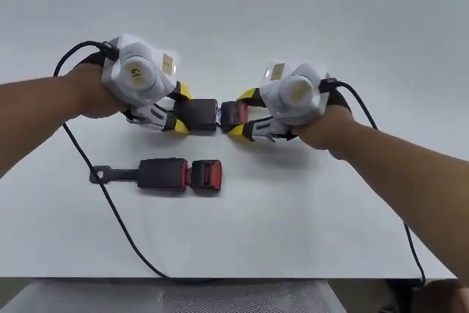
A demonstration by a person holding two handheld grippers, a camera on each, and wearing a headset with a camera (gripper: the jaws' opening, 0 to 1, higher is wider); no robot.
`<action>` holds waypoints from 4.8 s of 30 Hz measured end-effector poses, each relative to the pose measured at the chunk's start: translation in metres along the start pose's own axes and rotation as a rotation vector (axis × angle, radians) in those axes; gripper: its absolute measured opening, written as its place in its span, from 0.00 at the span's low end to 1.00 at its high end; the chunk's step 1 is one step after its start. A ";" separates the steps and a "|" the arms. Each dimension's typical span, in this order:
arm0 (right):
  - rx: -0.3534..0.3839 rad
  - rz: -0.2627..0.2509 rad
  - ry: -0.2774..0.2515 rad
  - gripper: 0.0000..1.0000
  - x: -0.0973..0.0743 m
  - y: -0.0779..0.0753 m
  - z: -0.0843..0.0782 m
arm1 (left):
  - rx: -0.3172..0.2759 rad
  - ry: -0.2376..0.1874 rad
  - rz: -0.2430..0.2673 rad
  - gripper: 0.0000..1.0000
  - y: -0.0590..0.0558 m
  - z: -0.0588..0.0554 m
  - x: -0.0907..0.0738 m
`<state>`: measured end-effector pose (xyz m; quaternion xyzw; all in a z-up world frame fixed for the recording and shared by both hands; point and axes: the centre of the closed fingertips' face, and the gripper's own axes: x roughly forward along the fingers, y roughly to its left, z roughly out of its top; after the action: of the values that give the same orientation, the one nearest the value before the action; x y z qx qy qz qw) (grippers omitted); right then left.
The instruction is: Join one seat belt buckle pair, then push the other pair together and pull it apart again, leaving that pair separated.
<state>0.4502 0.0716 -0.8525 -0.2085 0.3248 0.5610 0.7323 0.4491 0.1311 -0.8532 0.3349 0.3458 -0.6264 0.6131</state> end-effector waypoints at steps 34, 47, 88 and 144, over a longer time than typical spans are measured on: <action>-0.025 -0.012 0.025 0.36 0.000 -0.006 -0.005 | -0.002 0.009 -0.004 0.33 -0.001 0.000 0.000; -0.046 -0.006 0.027 0.37 -0.010 -0.008 -0.018 | -0.016 0.006 -0.002 0.33 -0.001 0.001 0.000; -0.022 -0.055 0.052 0.38 -0.086 -0.020 -0.082 | -0.015 0.023 -0.005 0.33 -0.003 -0.001 -0.001; 0.234 -0.531 -0.287 0.96 -0.180 0.048 -0.033 | -0.558 -0.471 0.541 1.00 -0.075 0.028 -0.161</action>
<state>0.3676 -0.0598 -0.7450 -0.1193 0.2149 0.3331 0.9103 0.3778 0.1943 -0.7007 0.0834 0.2524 -0.3859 0.8834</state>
